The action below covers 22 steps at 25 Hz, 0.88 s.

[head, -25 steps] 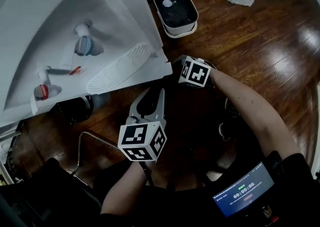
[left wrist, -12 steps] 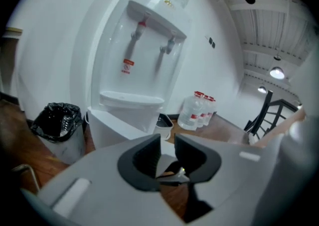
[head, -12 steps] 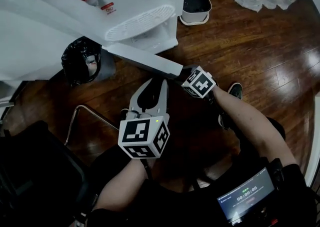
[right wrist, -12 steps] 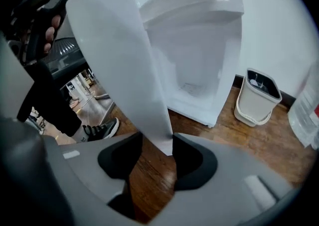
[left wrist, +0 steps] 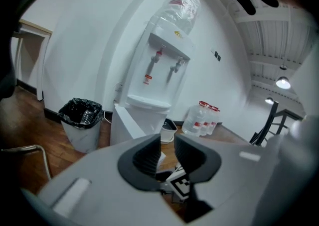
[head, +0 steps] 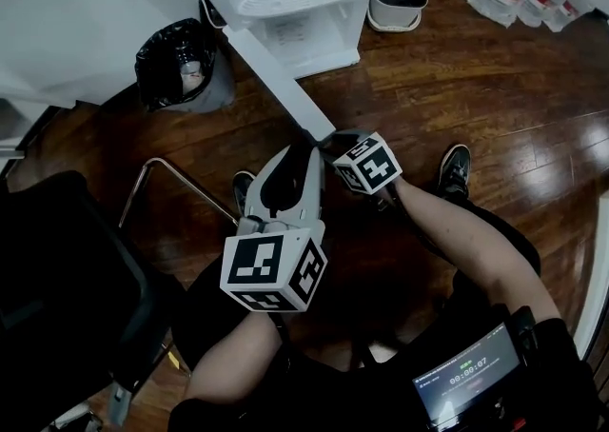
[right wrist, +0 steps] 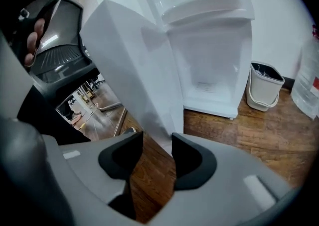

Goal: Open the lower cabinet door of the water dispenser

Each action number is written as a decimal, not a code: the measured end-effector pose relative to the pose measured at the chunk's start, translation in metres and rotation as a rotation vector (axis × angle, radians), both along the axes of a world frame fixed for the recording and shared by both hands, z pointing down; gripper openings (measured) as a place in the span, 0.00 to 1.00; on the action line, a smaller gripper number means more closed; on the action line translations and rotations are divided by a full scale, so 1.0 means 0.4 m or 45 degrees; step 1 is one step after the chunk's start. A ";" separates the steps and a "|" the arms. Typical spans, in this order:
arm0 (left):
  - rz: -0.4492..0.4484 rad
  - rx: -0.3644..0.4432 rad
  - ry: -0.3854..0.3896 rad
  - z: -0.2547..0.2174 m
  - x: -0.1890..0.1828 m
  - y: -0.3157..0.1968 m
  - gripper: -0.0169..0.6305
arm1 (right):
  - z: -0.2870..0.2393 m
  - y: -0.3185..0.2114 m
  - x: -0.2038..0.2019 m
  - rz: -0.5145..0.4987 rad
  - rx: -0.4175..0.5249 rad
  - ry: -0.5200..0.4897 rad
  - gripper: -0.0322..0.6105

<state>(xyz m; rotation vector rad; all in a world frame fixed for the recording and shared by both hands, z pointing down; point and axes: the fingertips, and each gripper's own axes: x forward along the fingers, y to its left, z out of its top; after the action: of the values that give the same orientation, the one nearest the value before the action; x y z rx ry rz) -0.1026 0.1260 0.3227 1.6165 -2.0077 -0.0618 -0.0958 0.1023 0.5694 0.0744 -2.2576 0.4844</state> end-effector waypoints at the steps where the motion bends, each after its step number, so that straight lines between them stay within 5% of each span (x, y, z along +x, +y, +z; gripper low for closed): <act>1: -0.008 0.003 0.001 0.000 0.003 0.016 0.19 | -0.004 0.012 -0.006 -0.002 0.002 -0.010 0.33; 15: -0.065 -0.008 0.008 0.034 0.009 0.142 0.19 | -0.032 0.133 -0.111 -0.053 0.022 -0.116 0.34; 22: -0.050 -0.002 0.005 0.032 0.027 0.139 0.19 | -0.111 0.132 -0.043 -0.037 0.008 -0.184 0.33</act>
<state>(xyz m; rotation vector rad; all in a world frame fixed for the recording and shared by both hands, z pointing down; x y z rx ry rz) -0.0917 0.1816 0.3355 1.5752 -2.0357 -0.0781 -0.1129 0.1553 0.5251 0.0105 -2.3983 0.4806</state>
